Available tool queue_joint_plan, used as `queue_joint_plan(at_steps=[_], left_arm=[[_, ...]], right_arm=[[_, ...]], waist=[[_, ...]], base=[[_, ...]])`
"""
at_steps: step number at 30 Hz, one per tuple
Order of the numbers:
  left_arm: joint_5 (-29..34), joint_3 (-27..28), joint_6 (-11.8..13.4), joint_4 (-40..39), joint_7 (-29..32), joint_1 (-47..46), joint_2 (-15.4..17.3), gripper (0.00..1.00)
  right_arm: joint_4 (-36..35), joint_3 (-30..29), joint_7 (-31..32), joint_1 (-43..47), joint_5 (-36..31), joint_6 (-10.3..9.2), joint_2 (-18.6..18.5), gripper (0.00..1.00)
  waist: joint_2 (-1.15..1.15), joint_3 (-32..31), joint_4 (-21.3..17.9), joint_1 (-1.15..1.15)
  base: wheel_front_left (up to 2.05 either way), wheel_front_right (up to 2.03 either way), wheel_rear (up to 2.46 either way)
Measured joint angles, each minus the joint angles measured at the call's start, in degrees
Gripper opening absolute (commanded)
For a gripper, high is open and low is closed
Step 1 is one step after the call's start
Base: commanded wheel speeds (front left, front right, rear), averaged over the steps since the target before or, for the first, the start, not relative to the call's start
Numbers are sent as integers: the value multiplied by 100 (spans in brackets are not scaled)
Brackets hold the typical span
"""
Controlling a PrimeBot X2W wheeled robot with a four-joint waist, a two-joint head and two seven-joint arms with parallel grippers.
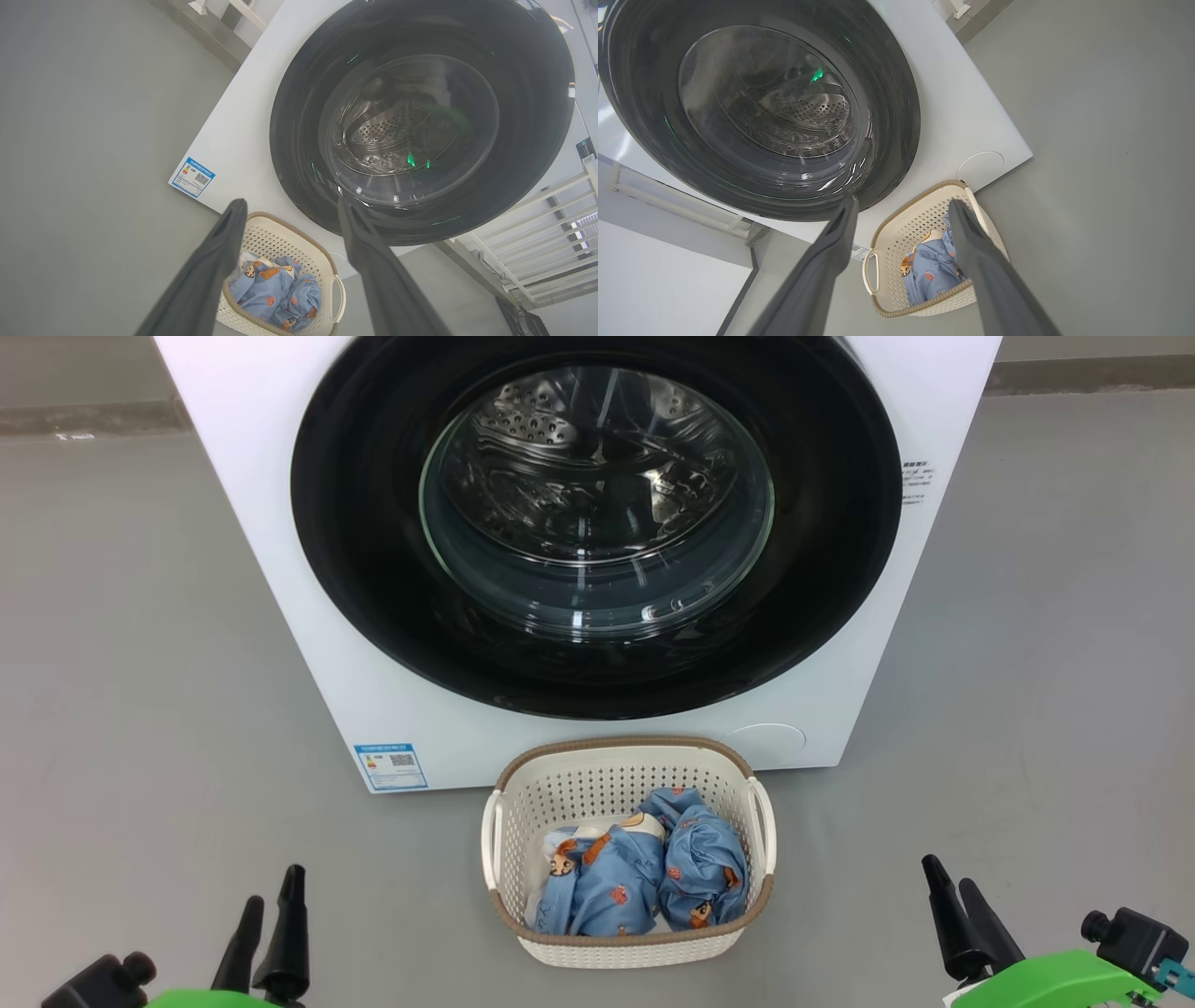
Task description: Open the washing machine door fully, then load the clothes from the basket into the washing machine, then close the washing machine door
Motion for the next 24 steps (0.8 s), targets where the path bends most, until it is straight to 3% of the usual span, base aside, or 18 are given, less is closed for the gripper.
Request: queue_joint_plan(at_steps=[24], left_arm=[[1543, -149, -7, -187, -400, 87, 110, 100]], right_arm=[[31, 0, -397, -1, -1629, 0, -98, 100]], waist=[[0, 19, -15, 0]], base=[[0, 0, 0]])
